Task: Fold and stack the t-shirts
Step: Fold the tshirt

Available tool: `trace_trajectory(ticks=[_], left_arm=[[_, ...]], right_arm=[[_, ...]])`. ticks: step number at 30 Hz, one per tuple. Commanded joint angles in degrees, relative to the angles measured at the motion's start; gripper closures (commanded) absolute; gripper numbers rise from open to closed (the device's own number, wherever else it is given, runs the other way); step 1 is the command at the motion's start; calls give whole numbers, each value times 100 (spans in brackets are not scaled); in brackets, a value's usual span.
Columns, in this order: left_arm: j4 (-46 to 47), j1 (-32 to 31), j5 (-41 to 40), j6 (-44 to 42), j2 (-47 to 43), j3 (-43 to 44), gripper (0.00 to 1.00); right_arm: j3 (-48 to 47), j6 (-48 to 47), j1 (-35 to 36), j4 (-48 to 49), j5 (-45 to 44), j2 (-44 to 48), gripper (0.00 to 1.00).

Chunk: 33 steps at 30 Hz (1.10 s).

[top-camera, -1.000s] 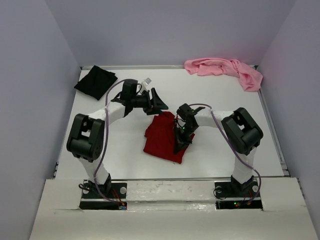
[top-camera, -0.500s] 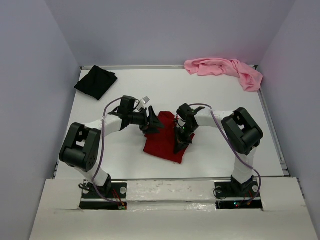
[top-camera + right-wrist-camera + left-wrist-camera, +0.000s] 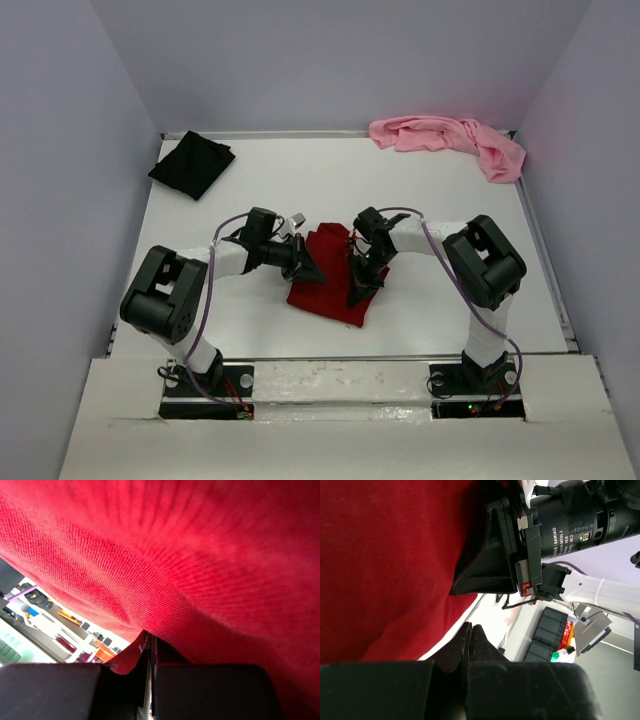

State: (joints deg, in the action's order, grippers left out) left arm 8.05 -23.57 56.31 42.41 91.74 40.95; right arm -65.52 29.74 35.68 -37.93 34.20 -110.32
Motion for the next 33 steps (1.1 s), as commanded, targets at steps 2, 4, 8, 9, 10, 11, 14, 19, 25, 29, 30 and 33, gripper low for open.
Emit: trace_trajectory(ticks=[2, 4, 8, 9, 10, 11, 14, 19, 25, 29, 30, 33], left_arm=[[30, -112, 117, -49, 71, -8, 100], [12, -130, 99, -58, 72, -8, 100], [-120, -174, 99, -145, 220, -26, 100], [-250, -183, 47, -215, 273, -26, 100], [-374, -191, -6, -294, 335, 9, 100], [-505, -200, -59, -365, 483, 36, 100], [-1006, -218, -314, -663, 792, 132, 100], [-1262, -227, -630, -778, 1003, 238, 100], [-1289, -236, -727, -743, 1205, 300, 100], [-1298, -244, -753, -708, 1241, 326, 100], [-1315, -244, -771, -699, 1258, 343, 100], [-1315, -253, -824, -629, 1249, 379, 100]], right_arm=[[-23, -144, 97, 128, -317, -130, 100], [-40, -144, 97, 128, -326, -121, 100], [-49, -144, 97, 111, -317, -86, 100], [-66, -144, 97, 111, -326, -68, 100], [-75, -144, 97, 93, -326, -60, 100], [-84, -144, 97, 84, -334, -51, 100], [-137, -152, 97, 58, -326, -33, 100], [-225, -161, 97, -4, -326, 20, 100], [-549, -109, 97, -135, -492, 449, 100], [-910, 40, 97, -241, -642, 1055, 100], [-962, 67, 19, -250, -633, 1187, 100], [-1138, 216, -149, -180, -633, 1706, 100]])
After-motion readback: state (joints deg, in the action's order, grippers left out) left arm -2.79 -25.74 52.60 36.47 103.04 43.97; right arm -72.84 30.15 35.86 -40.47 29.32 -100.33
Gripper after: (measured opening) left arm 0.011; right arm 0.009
